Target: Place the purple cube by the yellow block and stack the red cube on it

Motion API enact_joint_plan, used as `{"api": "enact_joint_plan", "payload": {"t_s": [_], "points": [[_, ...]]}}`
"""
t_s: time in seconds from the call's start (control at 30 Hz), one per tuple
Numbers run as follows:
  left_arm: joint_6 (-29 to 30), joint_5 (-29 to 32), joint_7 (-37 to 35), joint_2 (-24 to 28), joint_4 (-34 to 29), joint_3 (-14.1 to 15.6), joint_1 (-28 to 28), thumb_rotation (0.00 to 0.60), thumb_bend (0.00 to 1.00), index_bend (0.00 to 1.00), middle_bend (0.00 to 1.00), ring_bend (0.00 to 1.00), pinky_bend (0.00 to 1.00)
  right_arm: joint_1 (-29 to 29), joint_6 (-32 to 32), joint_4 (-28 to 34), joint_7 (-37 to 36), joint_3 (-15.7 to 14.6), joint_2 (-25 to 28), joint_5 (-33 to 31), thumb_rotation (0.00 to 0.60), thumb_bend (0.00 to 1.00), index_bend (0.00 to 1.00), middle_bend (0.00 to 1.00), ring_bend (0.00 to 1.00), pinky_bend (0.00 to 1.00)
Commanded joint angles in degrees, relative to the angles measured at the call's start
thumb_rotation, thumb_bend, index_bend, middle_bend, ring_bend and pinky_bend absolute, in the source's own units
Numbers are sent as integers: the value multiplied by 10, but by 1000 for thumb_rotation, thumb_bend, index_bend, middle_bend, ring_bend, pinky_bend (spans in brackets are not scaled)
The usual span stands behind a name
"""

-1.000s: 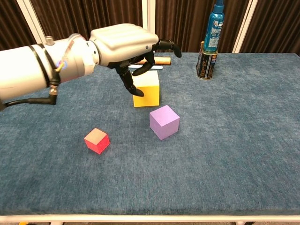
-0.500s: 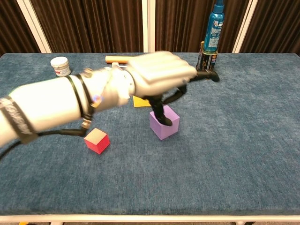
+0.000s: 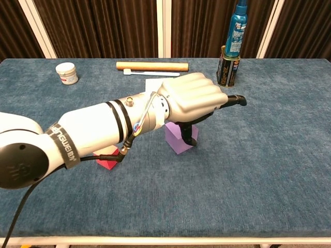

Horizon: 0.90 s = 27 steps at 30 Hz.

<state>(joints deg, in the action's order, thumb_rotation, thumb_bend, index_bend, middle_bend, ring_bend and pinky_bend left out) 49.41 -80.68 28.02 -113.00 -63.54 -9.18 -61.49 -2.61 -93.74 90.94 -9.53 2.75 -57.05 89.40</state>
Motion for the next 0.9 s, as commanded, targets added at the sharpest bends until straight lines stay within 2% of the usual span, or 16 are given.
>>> {"api": "enact_joint_plan", "payload": {"t_s": [0.03,0.53,0.63,0.9], "points": [[9,-5,15,-4,13,3,1,600,0,143,883,938,981,-1,-1,-1,-1,0,0,0,600,243,0,66,0,64],[34,-31,31,12,37,23,16,600,0,142,883,937,980,-3,-6,5,7,0,0,7,600,242,0,66,0,64],[41,-31,27,10,43,19,19,600,0,143,882,935,980,-4,-8,7,8,-1,0,8,600,242,0,66,0,64],[76,-42,15,39,-1,15,35,600,0,143,881,934,980,-2,-6,9,12,-1,-1,12,600,242,0,66,0,64]]}}
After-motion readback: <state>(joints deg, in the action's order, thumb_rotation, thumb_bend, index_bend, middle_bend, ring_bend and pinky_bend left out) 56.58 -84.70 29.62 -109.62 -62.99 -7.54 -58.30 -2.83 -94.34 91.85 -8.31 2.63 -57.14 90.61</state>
